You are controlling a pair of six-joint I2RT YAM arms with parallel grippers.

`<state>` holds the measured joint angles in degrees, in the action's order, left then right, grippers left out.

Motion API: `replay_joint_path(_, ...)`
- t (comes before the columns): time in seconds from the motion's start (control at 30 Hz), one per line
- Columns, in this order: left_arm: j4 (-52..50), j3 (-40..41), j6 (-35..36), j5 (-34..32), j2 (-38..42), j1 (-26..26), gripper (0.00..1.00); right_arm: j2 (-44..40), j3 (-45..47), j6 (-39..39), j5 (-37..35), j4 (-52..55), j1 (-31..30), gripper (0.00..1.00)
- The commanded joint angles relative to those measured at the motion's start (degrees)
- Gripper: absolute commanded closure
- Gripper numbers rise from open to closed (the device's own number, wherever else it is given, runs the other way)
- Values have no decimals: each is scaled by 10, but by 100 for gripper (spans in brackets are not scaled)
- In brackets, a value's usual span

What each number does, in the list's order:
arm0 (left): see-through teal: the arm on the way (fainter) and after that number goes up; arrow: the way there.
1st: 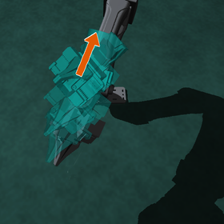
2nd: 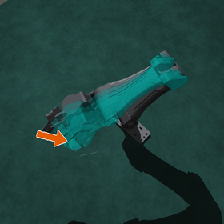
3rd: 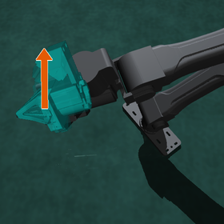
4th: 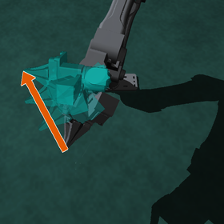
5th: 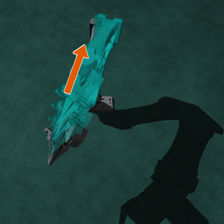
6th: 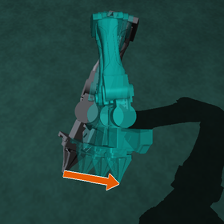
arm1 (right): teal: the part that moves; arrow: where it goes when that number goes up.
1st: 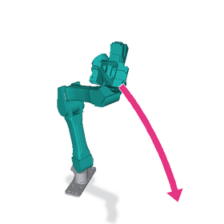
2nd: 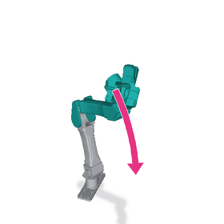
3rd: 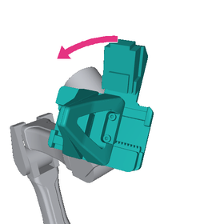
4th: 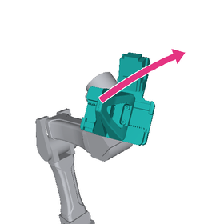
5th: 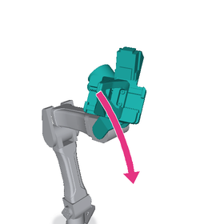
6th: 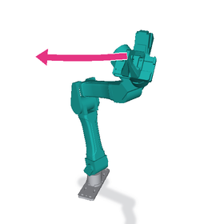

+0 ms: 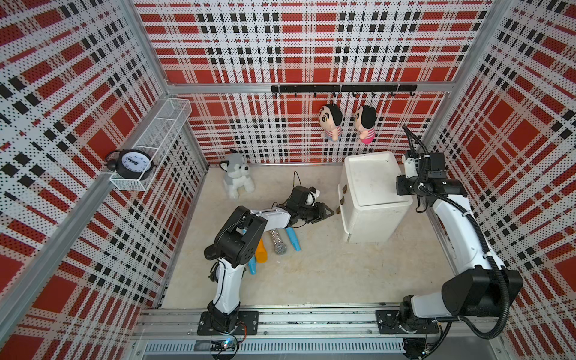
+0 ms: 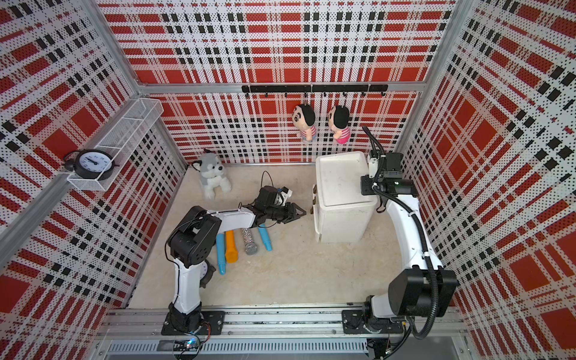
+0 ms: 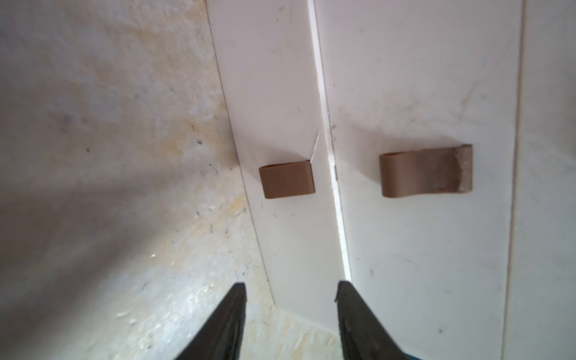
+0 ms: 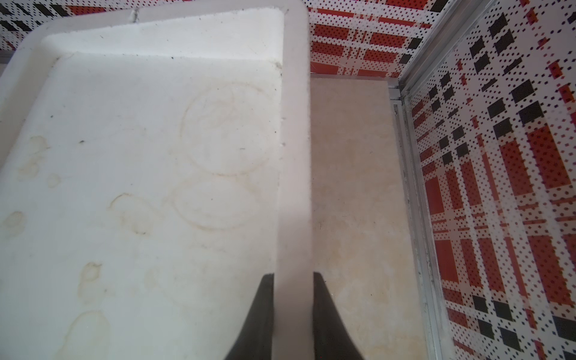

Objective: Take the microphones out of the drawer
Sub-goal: Close the drawer of the storage box, then open the drawer in the storage box.

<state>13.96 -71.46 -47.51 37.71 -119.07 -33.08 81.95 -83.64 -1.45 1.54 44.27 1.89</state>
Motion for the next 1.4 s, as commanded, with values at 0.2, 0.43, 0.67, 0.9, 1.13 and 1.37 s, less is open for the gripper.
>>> replay_joint_path(0.2,218,25,-148,57,-57,1,52,9,-7,-28,41,31,-11,100)
replay_joint_path(0.43,280,23,-196,58,-90,7,55,7,-2,-29,43,28,-12,100)
replay_joint_path(0.67,313,18,-223,59,-116,8,60,6,-1,-30,43,26,-12,100)
replay_joint_path(0.9,365,17,-260,59,-141,8,60,6,0,-30,47,26,-12,100)
replay_joint_path(1.13,382,6,-276,55,-159,8,61,3,1,-30,46,26,-11,100)
replay_joint_path(1.37,395,-7,-294,49,-177,9,61,3,1,-31,48,25,-12,100)
